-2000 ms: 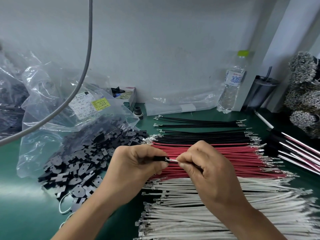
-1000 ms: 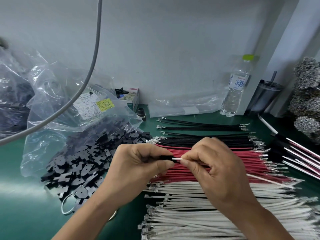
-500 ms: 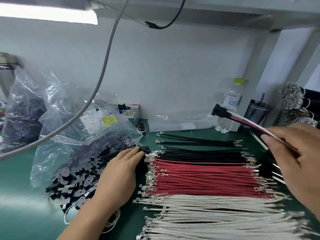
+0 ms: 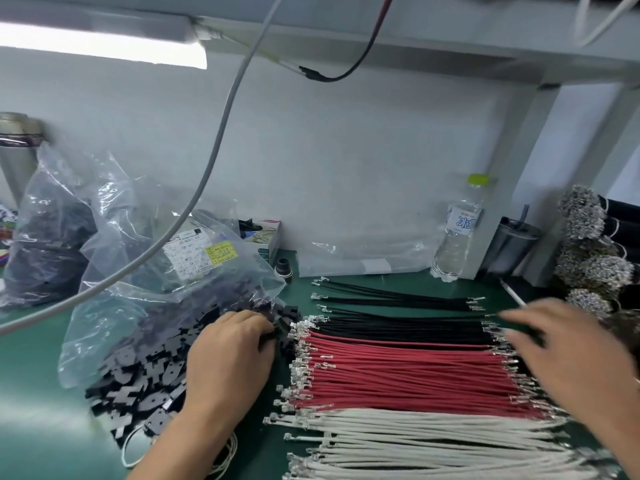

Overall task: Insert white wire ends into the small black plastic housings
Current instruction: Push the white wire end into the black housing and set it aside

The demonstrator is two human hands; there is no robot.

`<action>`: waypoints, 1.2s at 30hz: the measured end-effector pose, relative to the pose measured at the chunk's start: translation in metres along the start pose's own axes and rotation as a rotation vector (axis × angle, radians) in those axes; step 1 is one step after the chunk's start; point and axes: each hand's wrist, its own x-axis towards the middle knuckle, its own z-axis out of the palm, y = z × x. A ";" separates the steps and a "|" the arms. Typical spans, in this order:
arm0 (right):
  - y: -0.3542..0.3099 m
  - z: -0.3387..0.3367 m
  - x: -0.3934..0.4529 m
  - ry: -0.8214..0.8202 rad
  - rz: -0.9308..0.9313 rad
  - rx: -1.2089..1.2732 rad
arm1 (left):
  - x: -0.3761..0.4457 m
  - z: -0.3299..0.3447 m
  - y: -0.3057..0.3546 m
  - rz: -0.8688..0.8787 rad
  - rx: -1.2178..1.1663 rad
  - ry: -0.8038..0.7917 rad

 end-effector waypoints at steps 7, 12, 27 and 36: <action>-0.120 0.087 0.059 -0.347 -0.075 0.334 | -0.003 -0.001 0.001 0.030 -0.116 0.213; -0.133 0.134 0.091 -0.492 0.043 0.268 | -0.003 0.004 -0.001 0.083 -0.134 0.175; -0.117 0.115 0.085 -0.561 -0.120 0.185 | -0.004 0.000 0.005 0.121 -0.242 0.165; -0.108 0.077 0.084 -0.466 -0.135 0.177 | -0.007 -0.003 0.014 0.118 -0.328 0.143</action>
